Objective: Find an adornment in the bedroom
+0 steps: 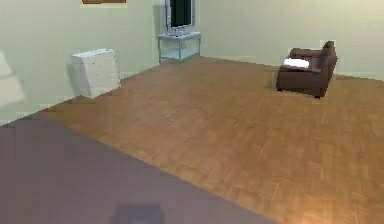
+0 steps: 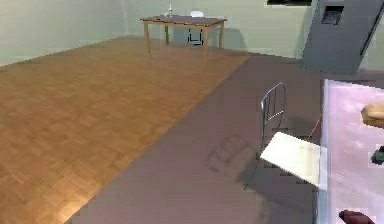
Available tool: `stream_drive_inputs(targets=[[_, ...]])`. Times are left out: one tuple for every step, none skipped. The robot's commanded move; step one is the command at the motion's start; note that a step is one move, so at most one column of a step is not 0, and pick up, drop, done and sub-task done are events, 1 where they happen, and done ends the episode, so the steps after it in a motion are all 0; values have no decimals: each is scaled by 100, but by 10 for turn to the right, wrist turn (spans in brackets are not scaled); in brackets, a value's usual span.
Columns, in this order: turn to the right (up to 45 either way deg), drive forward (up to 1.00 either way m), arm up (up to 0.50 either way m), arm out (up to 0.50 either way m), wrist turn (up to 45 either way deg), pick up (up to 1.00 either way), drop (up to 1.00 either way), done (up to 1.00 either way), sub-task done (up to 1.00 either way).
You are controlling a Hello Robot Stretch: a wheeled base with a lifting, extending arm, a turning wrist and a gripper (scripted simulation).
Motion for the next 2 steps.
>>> stream_drive_inputs(targets=[[-450,0,0,0,0,0,0,0,0],[-450,0,0,0,0,0,0,0,0]])
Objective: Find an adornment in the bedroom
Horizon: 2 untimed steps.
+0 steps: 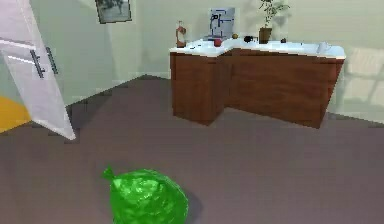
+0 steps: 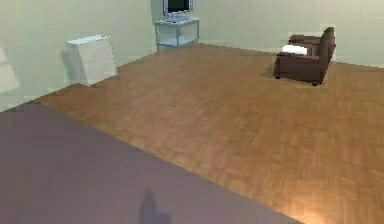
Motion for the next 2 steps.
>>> stream_drive_inputs(targets=[[-450,0,0,0,0,0,0,0,0],[-120,0,0,0,0,0,0,0,0]])
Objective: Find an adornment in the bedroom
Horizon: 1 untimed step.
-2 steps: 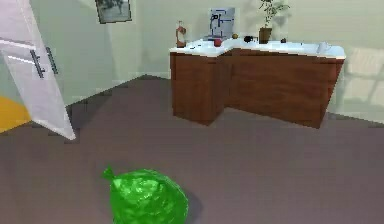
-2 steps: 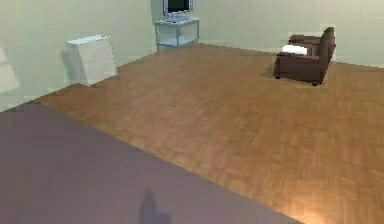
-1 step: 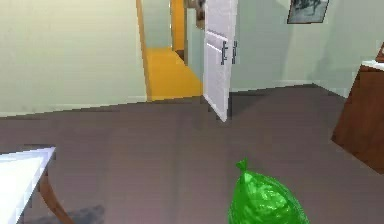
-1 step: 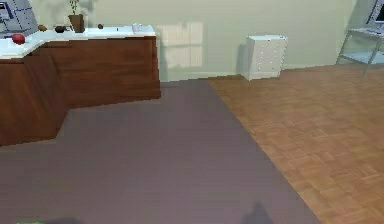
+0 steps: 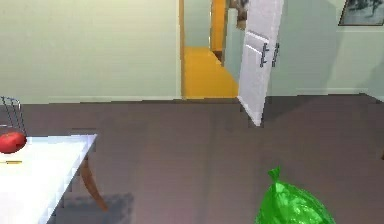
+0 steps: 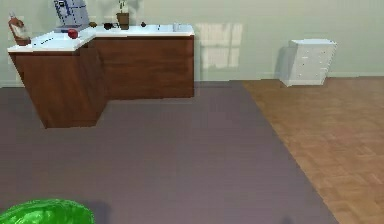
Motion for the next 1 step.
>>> stream_drive_inputs(targets=[[-30,0,0,0,0,0,0,0,0]])
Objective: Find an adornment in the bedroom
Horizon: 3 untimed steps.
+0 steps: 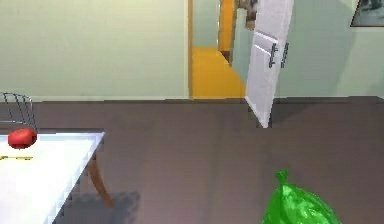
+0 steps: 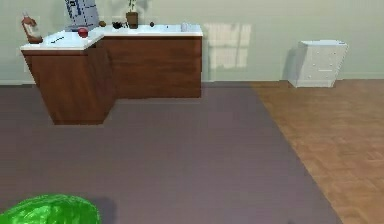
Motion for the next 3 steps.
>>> stream_drive_inputs(targets=[[-450,0,0,0,0,0,0,0,0],[-450,0,0,0,0,0,0,0,0],[-330,0,0,0,0,0,0,0,0]])
